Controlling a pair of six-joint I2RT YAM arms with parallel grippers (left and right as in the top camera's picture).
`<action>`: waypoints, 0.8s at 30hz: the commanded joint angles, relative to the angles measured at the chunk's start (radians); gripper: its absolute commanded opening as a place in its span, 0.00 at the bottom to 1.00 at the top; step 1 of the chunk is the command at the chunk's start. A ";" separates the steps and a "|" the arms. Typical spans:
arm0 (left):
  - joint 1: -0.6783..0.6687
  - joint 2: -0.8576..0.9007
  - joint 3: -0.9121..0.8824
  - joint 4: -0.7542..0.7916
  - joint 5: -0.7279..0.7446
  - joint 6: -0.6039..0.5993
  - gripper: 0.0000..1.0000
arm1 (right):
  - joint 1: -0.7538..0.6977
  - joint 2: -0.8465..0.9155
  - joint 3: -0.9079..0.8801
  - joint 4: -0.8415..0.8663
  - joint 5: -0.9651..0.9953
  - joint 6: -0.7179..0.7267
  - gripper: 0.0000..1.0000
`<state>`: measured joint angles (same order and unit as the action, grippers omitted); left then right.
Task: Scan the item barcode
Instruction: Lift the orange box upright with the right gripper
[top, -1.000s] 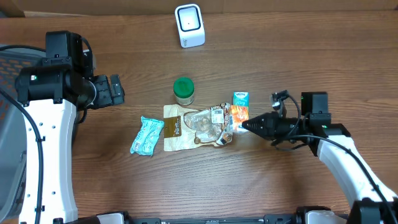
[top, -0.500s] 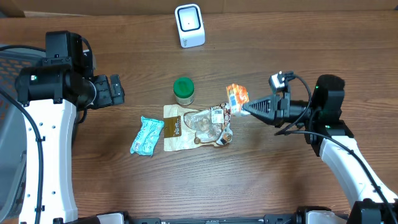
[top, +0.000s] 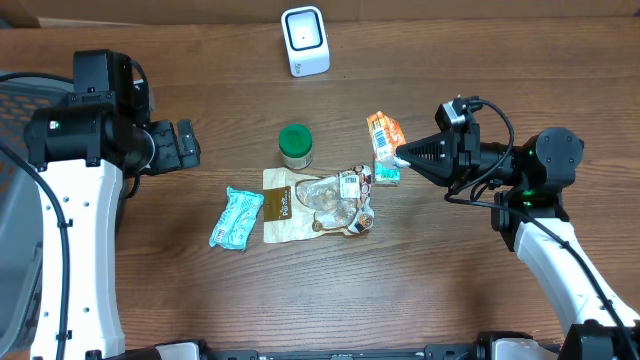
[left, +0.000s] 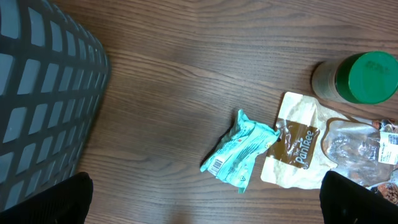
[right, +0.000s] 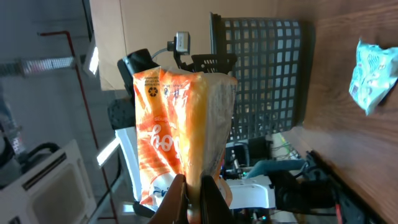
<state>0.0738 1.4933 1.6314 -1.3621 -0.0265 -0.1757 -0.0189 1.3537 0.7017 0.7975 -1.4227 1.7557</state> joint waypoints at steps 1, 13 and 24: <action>0.005 0.006 0.008 0.002 0.009 0.008 1.00 | 0.007 -0.010 0.013 0.010 0.011 -0.032 0.04; 0.005 0.006 0.008 0.002 0.009 0.008 1.00 | 0.273 0.006 0.012 -0.417 0.058 -0.723 0.04; 0.005 0.006 0.008 0.002 0.009 0.008 0.99 | 0.394 0.009 0.063 -1.056 0.624 -1.041 0.04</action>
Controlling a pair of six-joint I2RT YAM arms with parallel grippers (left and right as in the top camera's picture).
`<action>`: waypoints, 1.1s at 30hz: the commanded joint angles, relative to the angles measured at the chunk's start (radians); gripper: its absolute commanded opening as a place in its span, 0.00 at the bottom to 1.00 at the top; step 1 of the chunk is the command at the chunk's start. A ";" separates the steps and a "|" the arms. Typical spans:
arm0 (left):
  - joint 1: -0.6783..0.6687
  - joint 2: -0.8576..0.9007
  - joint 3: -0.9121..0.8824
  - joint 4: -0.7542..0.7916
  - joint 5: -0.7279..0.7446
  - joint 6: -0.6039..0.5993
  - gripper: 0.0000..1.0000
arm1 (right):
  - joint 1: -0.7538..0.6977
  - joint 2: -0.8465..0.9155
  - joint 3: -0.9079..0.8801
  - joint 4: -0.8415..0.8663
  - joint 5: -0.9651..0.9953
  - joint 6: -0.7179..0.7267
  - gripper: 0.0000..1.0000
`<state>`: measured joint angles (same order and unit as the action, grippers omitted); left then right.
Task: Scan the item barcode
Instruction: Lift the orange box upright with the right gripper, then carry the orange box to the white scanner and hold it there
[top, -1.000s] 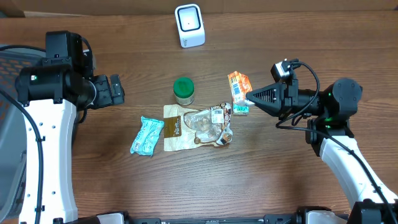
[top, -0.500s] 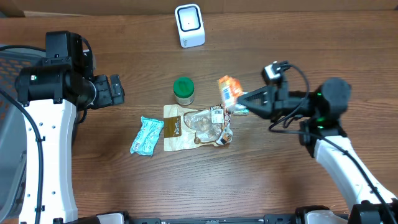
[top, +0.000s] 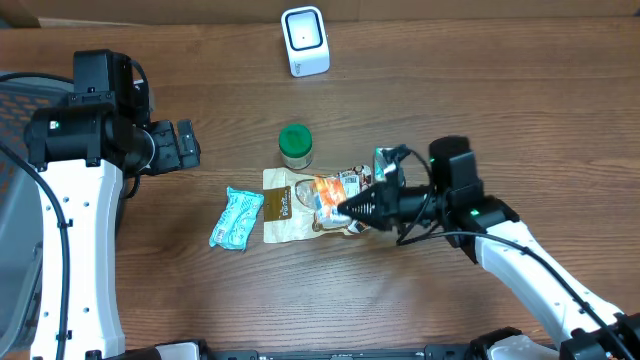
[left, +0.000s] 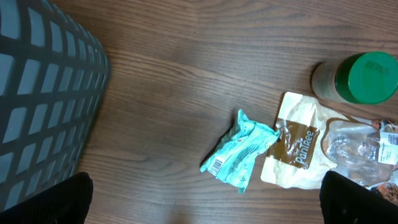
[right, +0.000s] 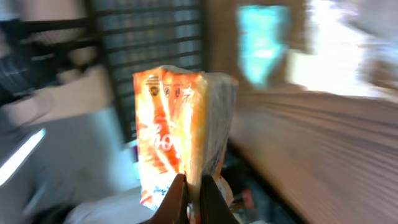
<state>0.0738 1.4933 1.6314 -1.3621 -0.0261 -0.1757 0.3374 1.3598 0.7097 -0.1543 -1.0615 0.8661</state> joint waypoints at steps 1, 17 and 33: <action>0.005 0.006 0.008 0.002 0.008 0.008 0.99 | 0.048 0.003 0.081 -0.166 0.316 -0.174 0.04; 0.005 0.006 0.008 0.002 0.008 0.008 1.00 | 0.180 0.283 0.916 -0.686 1.260 -0.457 0.04; 0.005 0.006 0.008 0.002 0.008 0.008 1.00 | 0.263 0.760 0.935 0.336 1.572 -1.295 0.04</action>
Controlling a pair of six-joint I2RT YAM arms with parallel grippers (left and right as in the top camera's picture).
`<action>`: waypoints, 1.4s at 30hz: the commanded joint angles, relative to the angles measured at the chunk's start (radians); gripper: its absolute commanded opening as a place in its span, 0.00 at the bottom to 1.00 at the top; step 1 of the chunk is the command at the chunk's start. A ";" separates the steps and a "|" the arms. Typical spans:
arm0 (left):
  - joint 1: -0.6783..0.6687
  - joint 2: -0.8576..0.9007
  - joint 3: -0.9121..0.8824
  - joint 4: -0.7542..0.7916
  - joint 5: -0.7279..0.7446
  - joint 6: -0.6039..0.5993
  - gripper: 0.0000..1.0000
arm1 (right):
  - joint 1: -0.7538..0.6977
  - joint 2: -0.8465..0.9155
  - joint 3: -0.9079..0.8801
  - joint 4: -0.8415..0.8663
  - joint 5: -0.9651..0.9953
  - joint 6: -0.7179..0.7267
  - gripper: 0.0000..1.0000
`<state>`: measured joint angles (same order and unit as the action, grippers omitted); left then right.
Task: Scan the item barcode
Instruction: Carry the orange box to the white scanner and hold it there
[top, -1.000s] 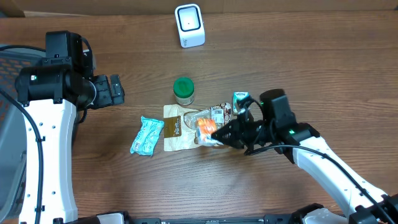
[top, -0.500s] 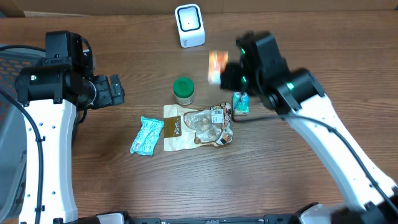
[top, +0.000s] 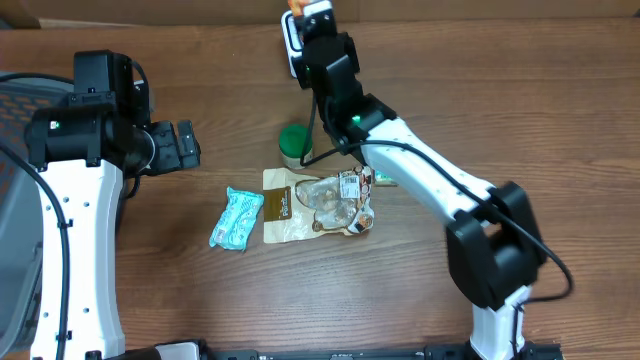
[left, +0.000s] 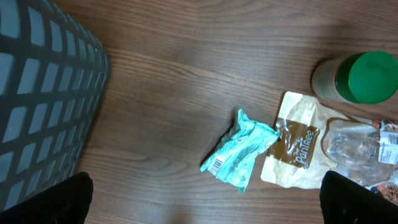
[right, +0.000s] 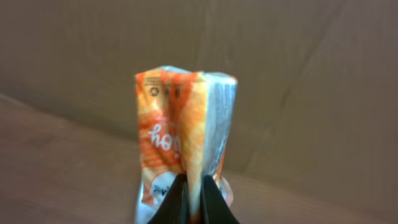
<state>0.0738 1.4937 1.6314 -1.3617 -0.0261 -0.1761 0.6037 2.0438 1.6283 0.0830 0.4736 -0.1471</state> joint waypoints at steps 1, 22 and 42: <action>0.005 0.005 0.008 0.002 0.008 0.008 1.00 | -0.003 0.106 0.017 0.156 0.038 -0.336 0.04; 0.005 0.005 0.008 0.002 0.008 0.008 1.00 | -0.055 0.371 0.017 0.534 -0.037 -0.807 0.04; 0.005 0.005 0.008 0.002 0.008 0.008 1.00 | -0.024 0.346 0.017 0.703 0.087 -0.660 0.04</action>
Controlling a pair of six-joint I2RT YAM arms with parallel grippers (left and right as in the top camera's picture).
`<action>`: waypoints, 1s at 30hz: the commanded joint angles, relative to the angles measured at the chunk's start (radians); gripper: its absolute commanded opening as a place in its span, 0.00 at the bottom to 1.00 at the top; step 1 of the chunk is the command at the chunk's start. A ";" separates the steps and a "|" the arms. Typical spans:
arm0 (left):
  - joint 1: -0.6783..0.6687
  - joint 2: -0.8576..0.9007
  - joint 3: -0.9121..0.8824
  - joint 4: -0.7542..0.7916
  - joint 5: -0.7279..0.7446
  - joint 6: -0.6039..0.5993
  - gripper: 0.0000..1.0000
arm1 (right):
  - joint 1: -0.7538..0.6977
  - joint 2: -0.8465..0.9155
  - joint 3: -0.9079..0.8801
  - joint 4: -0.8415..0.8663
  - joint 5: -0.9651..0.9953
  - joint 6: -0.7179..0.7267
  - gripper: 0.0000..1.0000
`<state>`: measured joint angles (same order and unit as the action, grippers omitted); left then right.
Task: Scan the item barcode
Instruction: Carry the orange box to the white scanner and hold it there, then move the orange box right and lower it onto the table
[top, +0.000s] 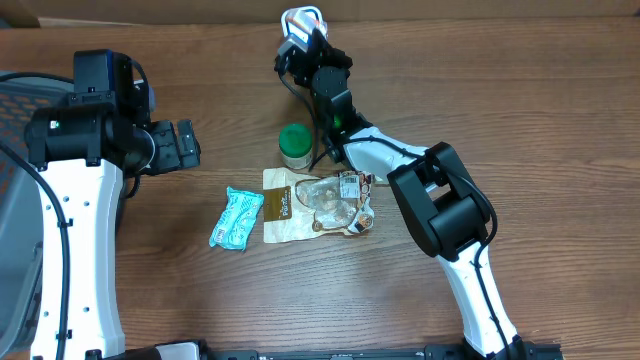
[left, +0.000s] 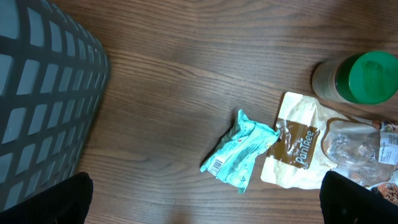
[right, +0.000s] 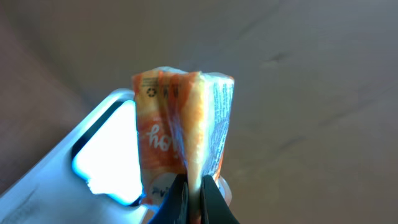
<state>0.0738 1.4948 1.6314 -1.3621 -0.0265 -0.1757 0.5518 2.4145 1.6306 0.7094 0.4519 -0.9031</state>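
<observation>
An orange snack packet stands upright in the right wrist view, with my right gripper shut on its lower edge. Just behind it is the white scanner, its window glowing bright. In the overhead view the scanner is at the back centre of the table, and the right gripper covers part of it. My left gripper hangs open over the left of the table with nothing between its fingers. Its fingertips show in the bottom corners of the left wrist view.
A green-lidded jar, a tan pouch, a clear snack bag and a teal packet lie mid-table. A dark mesh basket stands at the far left. A cardboard wall runs behind the scanner.
My right gripper has moved the orange packet from in front of the cardboard wall to directly in front of the scanner's lit window. The left arm has not moved.
My right gripper first held the orange packet up at the right of the pile. Then it was low over the middle of the pile. Then it was at the back by the scanner, and now the packet faces the scanner window. The left gripper stayed open and still.
</observation>
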 joint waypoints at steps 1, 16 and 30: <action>0.005 0.004 0.008 0.002 0.009 0.008 1.00 | 0.043 -0.048 0.014 0.101 0.136 0.095 0.04; 0.005 0.004 0.008 0.002 0.009 0.008 1.00 | 0.116 -0.429 0.014 -0.632 -0.065 0.530 0.04; 0.005 0.004 0.008 0.002 0.009 0.008 1.00 | -0.055 -0.879 0.014 -1.706 -0.392 1.372 0.04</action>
<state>0.0738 1.4948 1.6314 -1.3621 -0.0265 -0.1757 0.5842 1.5494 1.6413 -0.8970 0.0551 0.1570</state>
